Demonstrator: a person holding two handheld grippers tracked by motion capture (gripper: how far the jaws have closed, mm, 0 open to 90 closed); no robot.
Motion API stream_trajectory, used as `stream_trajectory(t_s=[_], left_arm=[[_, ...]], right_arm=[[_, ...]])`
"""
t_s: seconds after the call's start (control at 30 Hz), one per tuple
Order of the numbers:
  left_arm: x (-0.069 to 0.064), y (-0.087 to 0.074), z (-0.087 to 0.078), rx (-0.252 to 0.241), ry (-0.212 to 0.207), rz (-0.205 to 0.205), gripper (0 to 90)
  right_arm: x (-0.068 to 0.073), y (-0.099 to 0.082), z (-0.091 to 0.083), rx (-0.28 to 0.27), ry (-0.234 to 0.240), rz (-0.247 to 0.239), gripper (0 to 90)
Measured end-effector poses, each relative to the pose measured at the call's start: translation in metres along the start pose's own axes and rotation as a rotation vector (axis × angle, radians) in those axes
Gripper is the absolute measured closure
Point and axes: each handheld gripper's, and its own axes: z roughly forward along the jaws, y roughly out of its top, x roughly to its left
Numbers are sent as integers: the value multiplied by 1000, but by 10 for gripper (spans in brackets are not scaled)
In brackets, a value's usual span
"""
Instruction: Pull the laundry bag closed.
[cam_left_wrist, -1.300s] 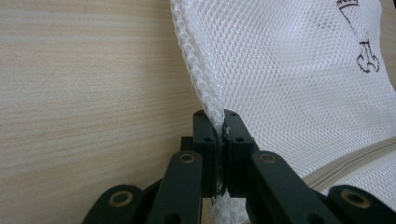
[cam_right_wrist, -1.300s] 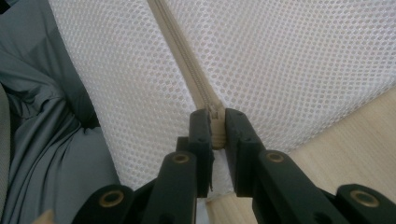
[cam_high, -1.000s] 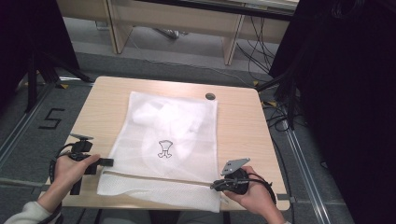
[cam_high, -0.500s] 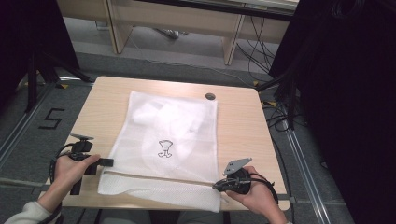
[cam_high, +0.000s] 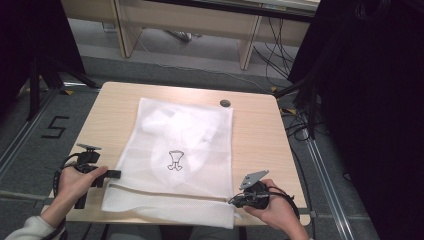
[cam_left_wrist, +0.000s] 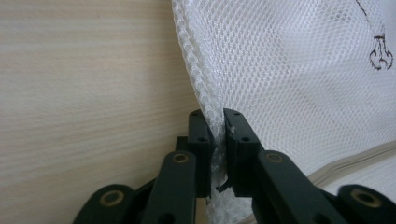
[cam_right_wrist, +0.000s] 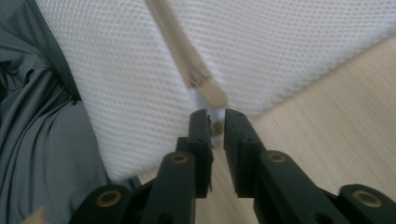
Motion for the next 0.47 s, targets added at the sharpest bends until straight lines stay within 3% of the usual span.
stream_trajectory(t_s=[0.03,0.07,0.2,0.23,0.27,0.3,0.33,0.37,0.47], left_arm=[[0,0,-2,-4,1,13,740],[-1,0,-2,-18,8,15,688],[-7,-3,-4,-82,28,77,492],[-9,-4,-6,-108,40,101,454],[-10,-6,-9,-125,52,136,423],[-10,-7,-12,-137,62,171,393],[-11,-9,-15,-158,67,183,368],[-11,-10,-17,-187,71,173,354],[-9,-13,-21,-213,73,170,322]], right_arm=[[-2,0,1,-49,10,-10,708],[-2,0,0,-85,19,10,668],[-5,2,-2,-207,-48,24,607],[-6,3,-5,-201,-58,28,605],[-8,2,-3,-238,-96,21,605],[-8,2,-6,-219,-96,42,606],[-9,2,-5,-249,-121,46,608],[-10,1,-6,-248,-133,54,608],[-12,0,-6,-262,-147,86,604]])
